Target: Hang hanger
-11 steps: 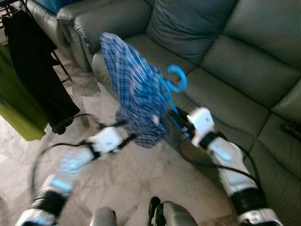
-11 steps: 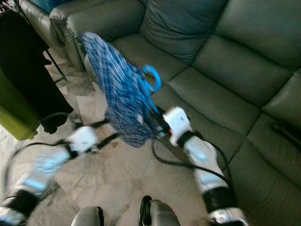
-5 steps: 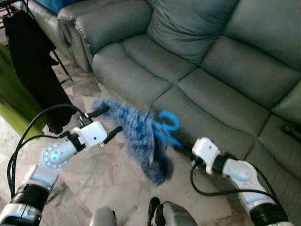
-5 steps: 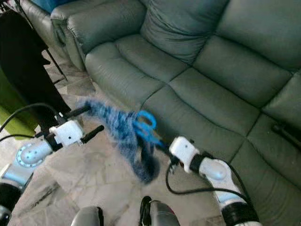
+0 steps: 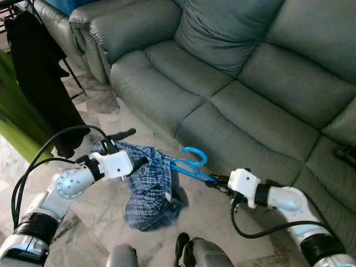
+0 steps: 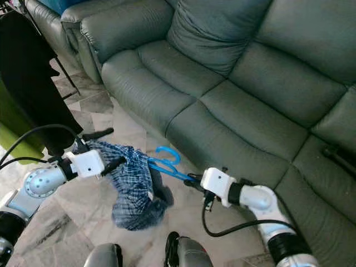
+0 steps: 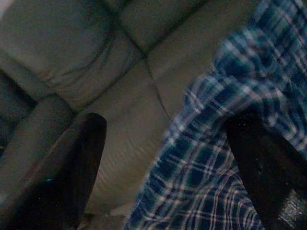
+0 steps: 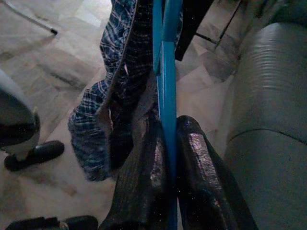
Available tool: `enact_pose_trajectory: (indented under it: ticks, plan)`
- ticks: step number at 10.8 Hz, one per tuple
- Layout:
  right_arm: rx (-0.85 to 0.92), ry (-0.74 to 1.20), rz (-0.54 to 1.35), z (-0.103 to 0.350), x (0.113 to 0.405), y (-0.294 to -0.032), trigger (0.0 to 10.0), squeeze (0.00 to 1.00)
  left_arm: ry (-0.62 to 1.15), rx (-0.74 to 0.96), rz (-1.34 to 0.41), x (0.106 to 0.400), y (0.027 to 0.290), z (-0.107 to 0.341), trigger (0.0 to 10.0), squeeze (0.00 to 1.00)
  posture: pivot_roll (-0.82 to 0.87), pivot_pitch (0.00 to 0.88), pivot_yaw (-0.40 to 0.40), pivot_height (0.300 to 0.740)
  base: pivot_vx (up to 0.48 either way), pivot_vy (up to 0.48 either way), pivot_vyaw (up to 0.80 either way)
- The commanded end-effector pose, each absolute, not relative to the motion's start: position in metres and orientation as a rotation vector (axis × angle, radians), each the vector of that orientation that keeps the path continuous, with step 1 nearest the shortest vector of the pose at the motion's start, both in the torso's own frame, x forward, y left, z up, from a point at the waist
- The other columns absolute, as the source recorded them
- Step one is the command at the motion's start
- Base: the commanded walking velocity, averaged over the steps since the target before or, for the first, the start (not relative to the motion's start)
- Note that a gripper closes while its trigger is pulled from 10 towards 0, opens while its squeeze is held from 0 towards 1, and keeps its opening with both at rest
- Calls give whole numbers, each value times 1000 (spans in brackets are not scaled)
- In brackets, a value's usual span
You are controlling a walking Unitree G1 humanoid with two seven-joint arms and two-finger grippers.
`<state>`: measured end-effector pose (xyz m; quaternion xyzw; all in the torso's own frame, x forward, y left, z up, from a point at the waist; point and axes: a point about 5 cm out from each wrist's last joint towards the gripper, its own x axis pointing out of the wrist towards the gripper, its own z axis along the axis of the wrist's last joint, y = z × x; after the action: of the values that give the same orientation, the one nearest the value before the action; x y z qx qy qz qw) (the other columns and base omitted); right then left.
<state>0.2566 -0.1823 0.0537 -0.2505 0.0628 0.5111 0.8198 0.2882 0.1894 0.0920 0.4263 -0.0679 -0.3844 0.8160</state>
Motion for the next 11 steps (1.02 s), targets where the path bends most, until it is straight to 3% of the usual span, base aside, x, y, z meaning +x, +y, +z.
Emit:
enact_pose_trajectory:
  ticks: [1, 2, 3, 11]
  plan:
    - [-548, 115, 1115, 57, 258, -183, 10000, 0, -132, 952, -849, 289, 190, 89, 10000, 0, 26, 147, -78, 740, 0, 0, 0]
    - [-560, 100, 1130, 59, 258, -182, 10000, 0, -109, 966, -882, 289, 191, 87, 10000, 0, 24, 147, -77, 740, 0, 0, 0]
    - [-574, 97, 1151, 59, 257, -181, 10000, 0, -93, 973, -904, 289, 193, 85, 0, 0, 22, 147, -75, 740, 0, 0, 0]
    - [-728, 101, 1236, 57, 257, -189, 10000, 0, 10, 920, -1089, 281, 189, 70, 0, 0, 20, 155, -67, 740, 0, 0, 0]
